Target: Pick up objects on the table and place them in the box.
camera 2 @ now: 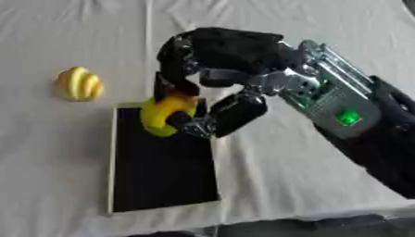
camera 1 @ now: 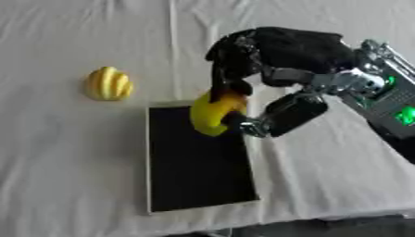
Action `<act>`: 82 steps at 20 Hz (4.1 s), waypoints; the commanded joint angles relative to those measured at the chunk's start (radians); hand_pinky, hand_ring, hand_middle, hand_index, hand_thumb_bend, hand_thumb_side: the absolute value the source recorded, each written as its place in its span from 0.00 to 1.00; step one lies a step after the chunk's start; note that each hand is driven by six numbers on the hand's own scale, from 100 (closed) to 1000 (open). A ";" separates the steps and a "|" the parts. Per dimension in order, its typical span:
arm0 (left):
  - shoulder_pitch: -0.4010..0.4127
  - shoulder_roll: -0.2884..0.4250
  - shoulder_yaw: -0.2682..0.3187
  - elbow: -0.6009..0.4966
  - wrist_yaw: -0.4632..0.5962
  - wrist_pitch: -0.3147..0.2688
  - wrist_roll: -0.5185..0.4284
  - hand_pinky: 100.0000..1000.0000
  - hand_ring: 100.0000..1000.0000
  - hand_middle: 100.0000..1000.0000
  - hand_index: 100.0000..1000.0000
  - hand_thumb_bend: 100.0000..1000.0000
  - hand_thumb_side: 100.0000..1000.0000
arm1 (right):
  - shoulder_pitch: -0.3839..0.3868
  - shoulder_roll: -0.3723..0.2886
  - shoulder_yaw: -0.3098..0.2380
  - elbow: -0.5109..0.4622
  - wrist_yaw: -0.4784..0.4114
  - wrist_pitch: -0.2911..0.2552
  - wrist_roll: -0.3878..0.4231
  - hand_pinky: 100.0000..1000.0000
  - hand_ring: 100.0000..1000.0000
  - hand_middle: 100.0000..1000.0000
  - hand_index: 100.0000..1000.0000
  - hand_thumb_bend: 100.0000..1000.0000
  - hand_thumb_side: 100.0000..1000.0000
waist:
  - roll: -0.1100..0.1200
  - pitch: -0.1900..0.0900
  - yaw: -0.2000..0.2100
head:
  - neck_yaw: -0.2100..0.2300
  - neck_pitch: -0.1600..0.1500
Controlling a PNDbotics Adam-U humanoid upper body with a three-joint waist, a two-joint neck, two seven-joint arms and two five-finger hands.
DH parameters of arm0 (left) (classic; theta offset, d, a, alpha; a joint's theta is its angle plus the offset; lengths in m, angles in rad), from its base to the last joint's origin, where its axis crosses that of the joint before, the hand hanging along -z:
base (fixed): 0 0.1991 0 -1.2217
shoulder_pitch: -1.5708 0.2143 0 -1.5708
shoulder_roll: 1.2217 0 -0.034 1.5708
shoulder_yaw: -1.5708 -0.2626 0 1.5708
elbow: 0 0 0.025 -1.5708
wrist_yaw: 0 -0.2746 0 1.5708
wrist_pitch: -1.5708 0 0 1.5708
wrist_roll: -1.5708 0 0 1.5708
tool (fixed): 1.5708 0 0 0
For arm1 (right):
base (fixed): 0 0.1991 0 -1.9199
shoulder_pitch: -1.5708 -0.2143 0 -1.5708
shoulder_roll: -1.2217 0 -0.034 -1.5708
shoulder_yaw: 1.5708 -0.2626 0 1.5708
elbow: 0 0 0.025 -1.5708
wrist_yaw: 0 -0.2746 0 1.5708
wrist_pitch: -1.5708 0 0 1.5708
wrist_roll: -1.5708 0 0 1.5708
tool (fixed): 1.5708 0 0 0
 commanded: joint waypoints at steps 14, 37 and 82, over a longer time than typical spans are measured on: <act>-0.007 0.024 -0.006 -0.015 0.017 0.003 -0.020 0.75 0.77 0.74 0.85 0.00 0.26 | 0.041 0.059 0.048 0.098 0.249 -0.064 0.085 0.89 0.87 0.75 0.86 0.00 0.23 | 0.002 -0.006 0.008 | -0.004 0.005; -0.008 0.098 -0.011 -0.014 0.002 0.050 -0.028 0.75 0.77 0.74 0.85 0.00 0.24 | 0.137 -0.047 -0.240 -0.023 0.158 -0.009 -0.106 0.93 0.90 0.70 0.88 0.00 0.00 | 0.017 -0.019 -0.027 | 0.039 0.001; -0.639 0.307 -0.410 0.963 -0.472 -0.213 -1.041 0.94 0.89 0.81 0.92 0.67 0.27 | 0.448 -0.247 -0.622 -0.023 -0.322 -0.082 -0.667 0.94 0.84 0.62 0.82 0.00 0.02 | 0.063 -0.027 -0.064 | 0.064 0.022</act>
